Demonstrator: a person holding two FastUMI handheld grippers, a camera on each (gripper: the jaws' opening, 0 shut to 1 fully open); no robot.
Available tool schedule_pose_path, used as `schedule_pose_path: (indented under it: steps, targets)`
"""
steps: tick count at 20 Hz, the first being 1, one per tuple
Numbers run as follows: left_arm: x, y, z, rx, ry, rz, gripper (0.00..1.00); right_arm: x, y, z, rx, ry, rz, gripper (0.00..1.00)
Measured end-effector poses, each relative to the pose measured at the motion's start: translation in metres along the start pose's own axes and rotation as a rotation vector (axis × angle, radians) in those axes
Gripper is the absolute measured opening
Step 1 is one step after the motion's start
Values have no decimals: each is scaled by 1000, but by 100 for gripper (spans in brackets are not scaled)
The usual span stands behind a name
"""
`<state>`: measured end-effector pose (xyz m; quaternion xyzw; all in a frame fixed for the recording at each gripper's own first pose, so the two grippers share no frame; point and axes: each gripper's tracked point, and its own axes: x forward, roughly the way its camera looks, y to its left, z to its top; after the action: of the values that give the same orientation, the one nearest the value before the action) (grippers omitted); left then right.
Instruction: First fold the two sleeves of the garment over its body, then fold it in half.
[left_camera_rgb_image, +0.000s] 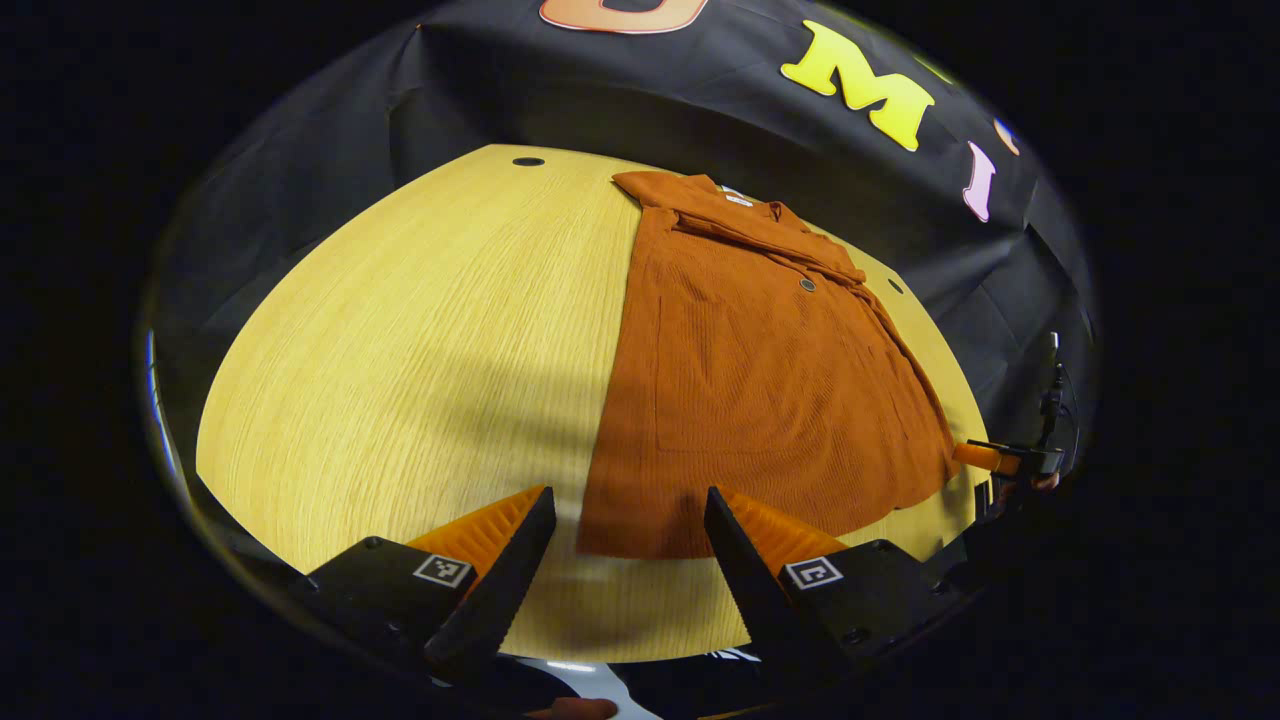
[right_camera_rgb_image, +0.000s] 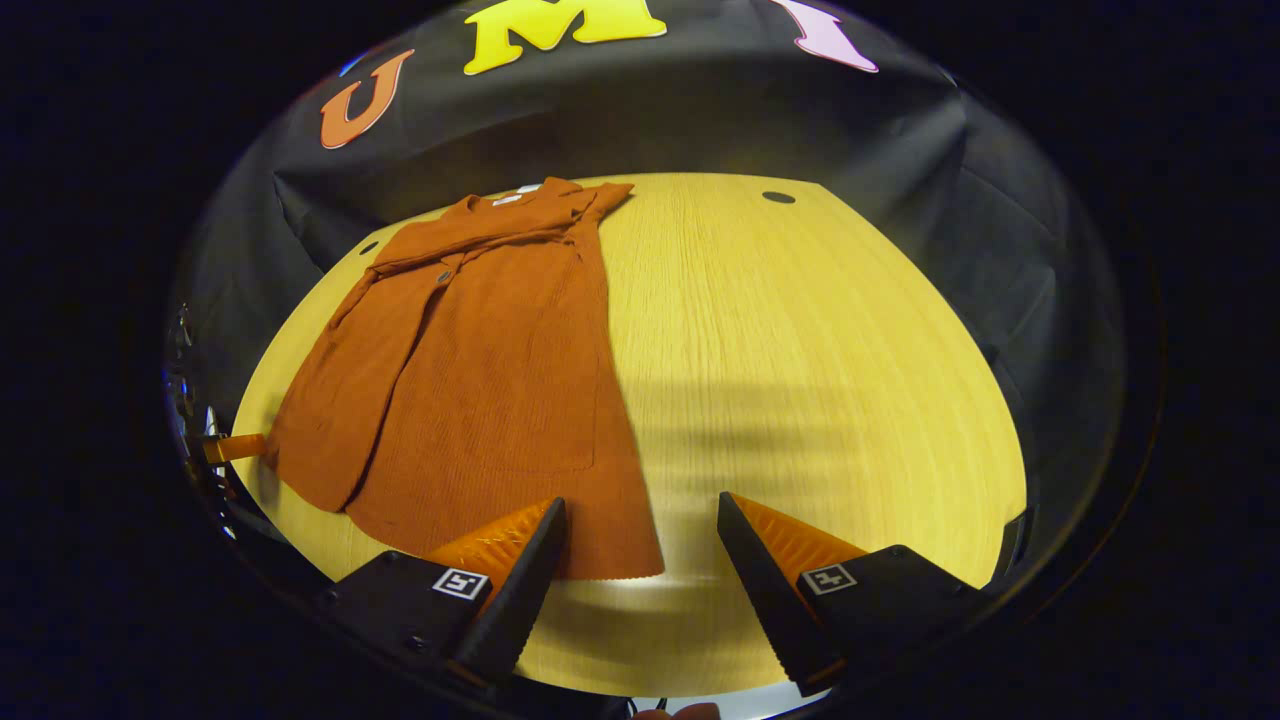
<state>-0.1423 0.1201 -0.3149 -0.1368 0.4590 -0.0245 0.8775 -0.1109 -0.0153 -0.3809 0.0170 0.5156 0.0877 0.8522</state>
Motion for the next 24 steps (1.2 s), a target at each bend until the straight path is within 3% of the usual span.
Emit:
schedule_pose_path:
  steps: [4,5,7,8,9,11,13,14,17,24]
  targets:
    - [4,-29,-4,36,-1,-52,98,-4,6,-2,-64,5,2,99]
    - [5,-35,-5,36,8,-56,97,-2,12,-2,-69,6,12,84]
    - [11,-37,-6,35,19,-43,88,-3,21,-3,-80,9,35,45]
    - [14,-37,-6,27,34,-25,73,-6,21,-3,-85,11,32,25]
    - [16,-34,-6,18,43,-6,52,-6,22,-2,-87,16,40,9]
    - [14,-37,-4,-10,44,-8,10,-11,30,1,-39,23,80,8]
    - [6,-42,3,-15,27,-17,5,-10,33,16,10,17,100,8]
    - [1,-45,8,-16,8,-26,4,-13,32,22,33,11,118,1]
    - [-14,-58,49,8,-68,-52,3,-30,28,58,95,-41,148,0]
    - [-34,-93,172,48,-233,-155,3,-65,38,186,114,-245,226,1]
